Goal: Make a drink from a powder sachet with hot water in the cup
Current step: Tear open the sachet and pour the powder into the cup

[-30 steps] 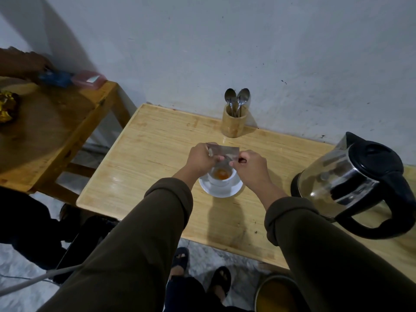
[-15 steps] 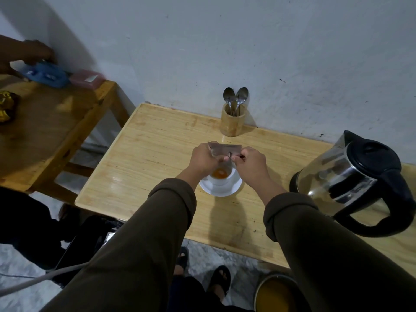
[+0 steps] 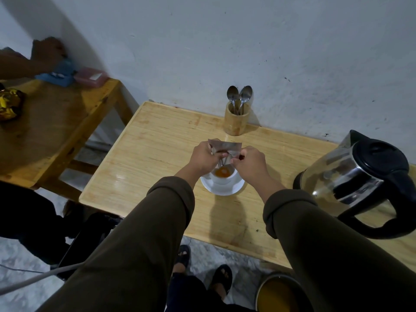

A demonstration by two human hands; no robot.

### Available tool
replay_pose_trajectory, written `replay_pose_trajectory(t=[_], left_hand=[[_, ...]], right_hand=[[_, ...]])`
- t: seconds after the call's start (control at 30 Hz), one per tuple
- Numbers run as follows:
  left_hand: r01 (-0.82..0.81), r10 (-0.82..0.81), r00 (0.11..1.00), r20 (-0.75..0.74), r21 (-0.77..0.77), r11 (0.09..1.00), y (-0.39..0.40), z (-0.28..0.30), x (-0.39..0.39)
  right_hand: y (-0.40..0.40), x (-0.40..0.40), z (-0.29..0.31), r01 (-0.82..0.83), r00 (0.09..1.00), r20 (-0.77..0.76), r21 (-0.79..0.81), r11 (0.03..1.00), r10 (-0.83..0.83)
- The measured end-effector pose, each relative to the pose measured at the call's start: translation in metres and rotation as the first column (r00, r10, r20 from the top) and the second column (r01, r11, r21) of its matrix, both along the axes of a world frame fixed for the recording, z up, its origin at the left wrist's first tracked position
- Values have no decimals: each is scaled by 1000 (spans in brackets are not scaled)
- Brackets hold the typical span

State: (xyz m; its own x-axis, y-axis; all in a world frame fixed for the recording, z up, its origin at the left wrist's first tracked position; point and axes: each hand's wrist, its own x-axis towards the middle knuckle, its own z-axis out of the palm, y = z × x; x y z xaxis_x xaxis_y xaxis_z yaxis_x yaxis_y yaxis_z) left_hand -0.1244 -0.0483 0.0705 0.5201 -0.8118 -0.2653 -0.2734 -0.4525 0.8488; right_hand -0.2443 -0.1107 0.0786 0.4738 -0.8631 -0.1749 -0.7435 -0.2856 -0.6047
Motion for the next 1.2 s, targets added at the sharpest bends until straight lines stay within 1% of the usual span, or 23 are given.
replay_pose_trajectory(t=[0.2, 0.37, 0.63, 0.73, 0.83, 0.9, 0.97, 1.0, 1.03, 1.07, 1.1, 1.13, 1.17, 1.2], left_hand=[[20, -20, 1000, 4, 9, 1000, -1, -4, 3], [-30, 27, 998, -53, -59, 998, 3, 1, 5], [-4, 7, 999, 49, -56, 998, 11, 0, 11], [-1, 6, 995, 95, -46, 999, 13, -1, 13], [0, 5, 995, 99, -49, 999, 17, -1, 12], [0, 6, 996, 93, -69, 998, 20, -1, 11], [-1, 10, 996, 91, -104, 995, 22, -2, 10], [-6, 17, 996, 90, -119, 993, 23, -3, 10], [-15, 27, 996, 90, -133, 991, 24, -3, 10], [-24, 38, 995, 91, -148, 989, 24, -4, 11], [-27, 43, 995, 94, -165, 986, 25, -4, 11], [-24, 44, 993, 105, -182, 983, 26, -4, 12], [-15, 39, 992, 120, -196, 981, 26, -5, 12], [-2, 29, 991, 128, -209, 978, 27, -4, 13]], right_hand=[[1, 0, -2, 3, 999, 37, -6, 1000, -3], [3, -2, -1, 40, 999, 28, 5, 999, -40], [5, -9, 1, 80, 994, 71, 10, 997, -80], [5, -10, -2, 73, 994, 81, 57, 996, -78], [9, -12, -1, 80, 991, 102, 102, 992, -91], [10, -15, -1, 114, 984, 123, 122, 986, -128], [11, -16, 0, 185, 973, 116, 126, 975, -199], [10, -15, 0, 256, 955, 110, 170, 951, -277], [12, -14, 5, 334, 920, 119, 257, 907, -373], [13, -12, 10, 405, 870, 114, 390, 827, -480], [15, -12, 15, 427, 828, 90, 537, 728, -553], [17, -12, 20, 407, 813, 70, 643, 649, -579], [20, -13, 25, 367, 826, 53, 706, 606, -561], [22, -14, 26, 321, 848, 53, 740, 591, -527]])
